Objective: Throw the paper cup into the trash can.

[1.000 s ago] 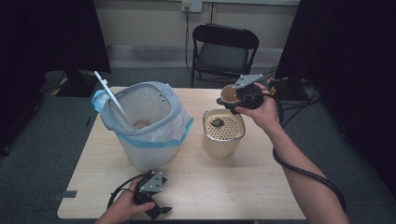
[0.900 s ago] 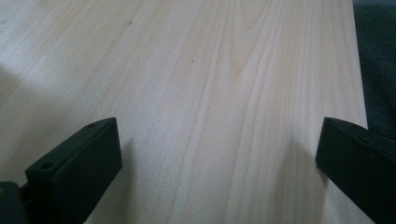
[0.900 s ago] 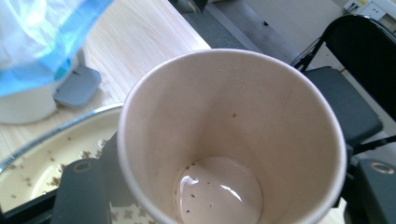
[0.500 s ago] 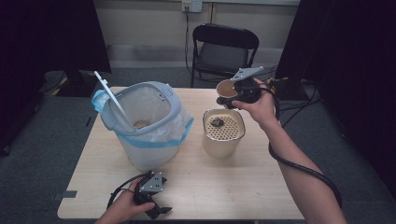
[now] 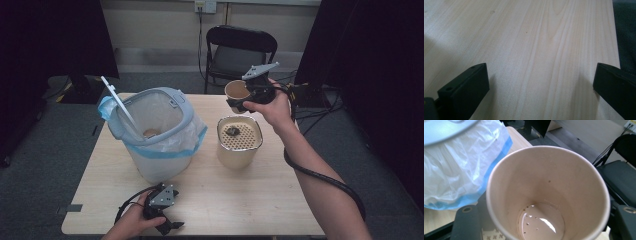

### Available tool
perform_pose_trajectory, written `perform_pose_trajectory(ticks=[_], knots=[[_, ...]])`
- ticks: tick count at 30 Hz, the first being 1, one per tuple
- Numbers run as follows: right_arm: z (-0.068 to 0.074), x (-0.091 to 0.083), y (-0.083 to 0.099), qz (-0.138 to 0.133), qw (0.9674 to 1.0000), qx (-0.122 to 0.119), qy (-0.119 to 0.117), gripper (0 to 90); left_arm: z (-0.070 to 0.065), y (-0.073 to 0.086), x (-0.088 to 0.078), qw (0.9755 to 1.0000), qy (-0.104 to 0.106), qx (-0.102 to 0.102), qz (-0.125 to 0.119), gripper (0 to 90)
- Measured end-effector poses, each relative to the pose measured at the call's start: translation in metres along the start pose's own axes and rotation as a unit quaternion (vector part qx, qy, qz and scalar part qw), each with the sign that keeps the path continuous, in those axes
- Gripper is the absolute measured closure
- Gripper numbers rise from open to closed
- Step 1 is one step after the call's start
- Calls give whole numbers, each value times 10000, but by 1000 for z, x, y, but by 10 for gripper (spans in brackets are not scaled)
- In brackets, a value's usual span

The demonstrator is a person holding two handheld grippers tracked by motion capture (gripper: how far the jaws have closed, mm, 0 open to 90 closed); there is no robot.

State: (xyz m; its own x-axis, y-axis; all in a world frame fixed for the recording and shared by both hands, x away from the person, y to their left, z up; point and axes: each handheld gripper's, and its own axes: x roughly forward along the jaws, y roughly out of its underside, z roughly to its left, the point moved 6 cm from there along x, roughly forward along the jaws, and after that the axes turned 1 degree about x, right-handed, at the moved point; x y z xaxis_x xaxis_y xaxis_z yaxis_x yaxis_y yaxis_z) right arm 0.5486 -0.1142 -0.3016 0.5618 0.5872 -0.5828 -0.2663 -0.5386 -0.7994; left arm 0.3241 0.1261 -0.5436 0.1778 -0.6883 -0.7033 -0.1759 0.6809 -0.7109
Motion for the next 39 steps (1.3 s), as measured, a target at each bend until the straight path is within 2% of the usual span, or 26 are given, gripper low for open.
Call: perform_pose_trajectory(ticks=[7, 19, 25, 31, 39], knots=[[11, -3, -20, -68, 9999, -113, -88, 277, 0, 0, 0, 10000, -4, 6, -1, 0], [24, -3, -44, -160, 9996, -77, -199, 276, -1, 0, 0, 10000, 21, -28, -8, 0], [35, -1, -58, -242, 9991, -112, -341, 276, -1, 0, 0, 10000, 23, -30, -13, 0], [48, 5, -69, -295, 9983, -99, -486, 275, -1, 0, 0, 10000, 23, -30, -13, 0], [64, 13, -81, -326, 9970, -217, -673, 273, -1, 0, 0, 10000, 23, -31, -13, 0]])
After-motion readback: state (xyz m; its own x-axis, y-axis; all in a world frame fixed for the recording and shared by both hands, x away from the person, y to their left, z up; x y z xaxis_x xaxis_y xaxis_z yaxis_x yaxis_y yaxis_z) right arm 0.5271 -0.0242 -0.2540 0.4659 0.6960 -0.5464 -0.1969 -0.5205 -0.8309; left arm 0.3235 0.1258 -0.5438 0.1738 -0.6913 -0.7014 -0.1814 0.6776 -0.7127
